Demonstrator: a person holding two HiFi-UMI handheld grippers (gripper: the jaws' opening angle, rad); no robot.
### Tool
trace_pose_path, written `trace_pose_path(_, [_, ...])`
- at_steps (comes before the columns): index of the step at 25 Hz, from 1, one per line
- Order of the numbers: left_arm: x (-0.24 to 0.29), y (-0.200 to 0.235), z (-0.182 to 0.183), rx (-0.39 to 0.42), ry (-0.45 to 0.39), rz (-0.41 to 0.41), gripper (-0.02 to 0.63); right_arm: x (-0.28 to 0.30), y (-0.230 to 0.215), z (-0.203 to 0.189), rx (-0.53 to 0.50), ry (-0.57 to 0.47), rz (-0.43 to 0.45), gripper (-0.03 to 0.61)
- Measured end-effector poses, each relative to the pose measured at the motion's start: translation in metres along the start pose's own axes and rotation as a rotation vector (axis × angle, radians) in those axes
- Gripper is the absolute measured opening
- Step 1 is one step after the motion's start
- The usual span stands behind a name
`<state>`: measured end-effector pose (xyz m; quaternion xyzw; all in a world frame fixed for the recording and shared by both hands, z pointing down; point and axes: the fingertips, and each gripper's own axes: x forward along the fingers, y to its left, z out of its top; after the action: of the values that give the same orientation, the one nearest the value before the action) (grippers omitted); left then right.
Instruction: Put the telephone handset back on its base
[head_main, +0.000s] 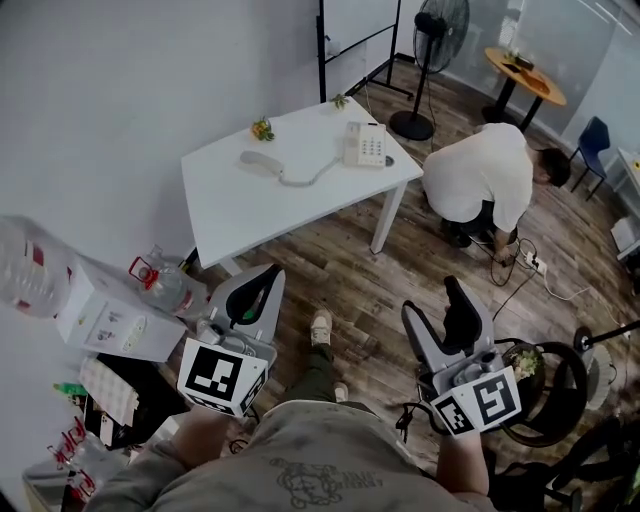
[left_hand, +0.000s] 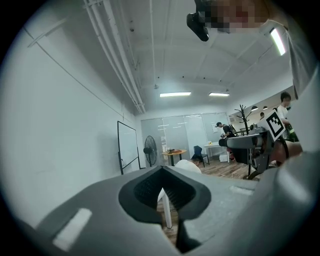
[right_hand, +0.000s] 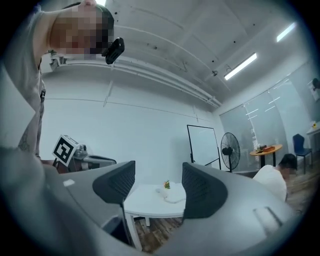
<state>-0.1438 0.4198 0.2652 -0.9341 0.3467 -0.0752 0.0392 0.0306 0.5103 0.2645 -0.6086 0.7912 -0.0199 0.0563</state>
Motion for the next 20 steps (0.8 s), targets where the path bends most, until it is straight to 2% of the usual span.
trace_pose_path(10, [0.075,0.043,-0.021,-0.030,0.014,-0.017,0.000,0.069,-0.045,-0.015,-0.010,0.055,-0.007,0.314])
trace_pose_path(17, [0.154,0.105,-0.024,-0.048,0.033,-0.016,0.000,0.157,-0.090,-0.023,-0.009,0.101,-0.003,0.313])
trace_pose_path(20, [0.194,0.138,-0.026,-0.103,0.039,-0.039,0.000,0.206,-0.110,-0.020,-0.011,0.113,-0.001,0.313])
